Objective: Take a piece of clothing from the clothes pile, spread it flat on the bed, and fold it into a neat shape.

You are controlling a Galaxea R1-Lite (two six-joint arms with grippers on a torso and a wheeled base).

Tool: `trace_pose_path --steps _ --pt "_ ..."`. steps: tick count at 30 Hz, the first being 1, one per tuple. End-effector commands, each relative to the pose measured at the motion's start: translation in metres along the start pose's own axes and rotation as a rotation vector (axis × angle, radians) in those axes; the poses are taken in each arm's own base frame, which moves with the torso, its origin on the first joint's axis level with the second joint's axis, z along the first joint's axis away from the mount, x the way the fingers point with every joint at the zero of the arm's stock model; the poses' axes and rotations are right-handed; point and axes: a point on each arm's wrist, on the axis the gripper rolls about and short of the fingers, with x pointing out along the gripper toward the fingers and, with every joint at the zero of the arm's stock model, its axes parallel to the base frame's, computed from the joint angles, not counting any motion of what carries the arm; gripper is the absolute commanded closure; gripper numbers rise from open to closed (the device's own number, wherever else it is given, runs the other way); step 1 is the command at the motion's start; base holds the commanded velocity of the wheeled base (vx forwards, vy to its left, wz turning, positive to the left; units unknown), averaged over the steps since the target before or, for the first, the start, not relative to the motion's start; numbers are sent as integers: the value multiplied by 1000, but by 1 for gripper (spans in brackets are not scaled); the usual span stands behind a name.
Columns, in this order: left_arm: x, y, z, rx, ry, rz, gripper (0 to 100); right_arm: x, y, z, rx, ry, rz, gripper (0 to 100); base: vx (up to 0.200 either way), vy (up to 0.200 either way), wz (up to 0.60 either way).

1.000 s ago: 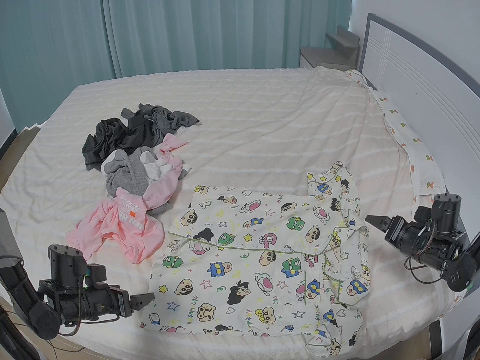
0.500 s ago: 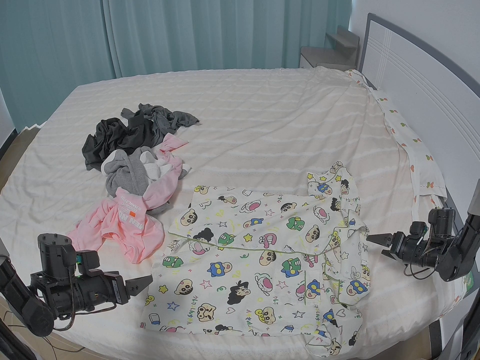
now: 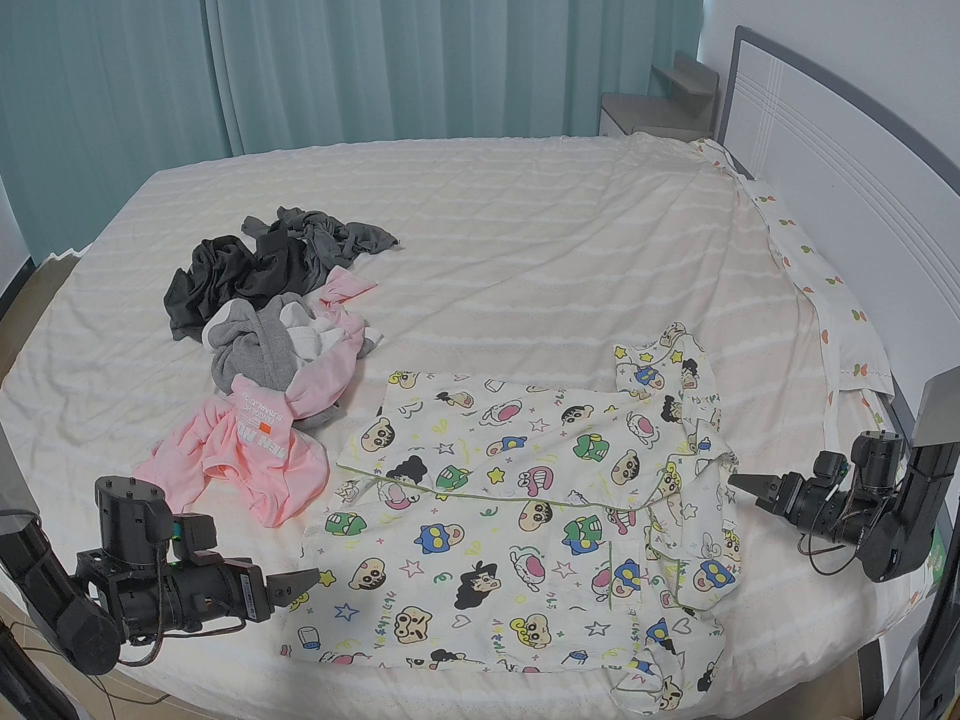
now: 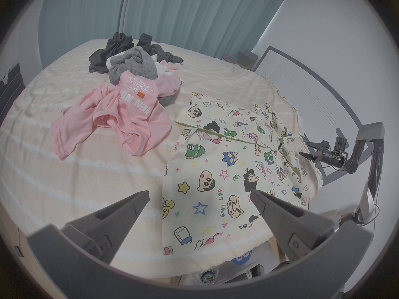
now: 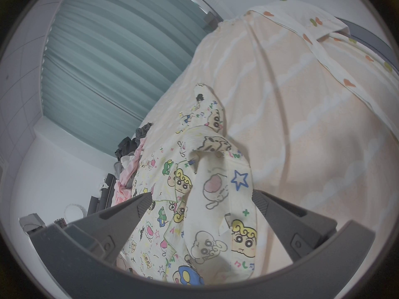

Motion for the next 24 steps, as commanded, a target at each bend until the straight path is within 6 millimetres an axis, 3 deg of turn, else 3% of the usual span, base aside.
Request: trace_pose_path --steps 1,6,23,24 --pt "2 1 -1 -3 11 2 0 6 -10 -22 30 62 -13 0 0 0 0" --pt "3 1 -2 -3 18 4 0 15 -21 -33 31 81 -28 0 0 0 0" --pt "4 1 -3 -1 22 5 0 26 -24 -32 52 78 -12 0 0 0 0" --pt "4 1 -3 -1 22 5 0 27 -23 -31 66 75 -9 100 0 0 0"
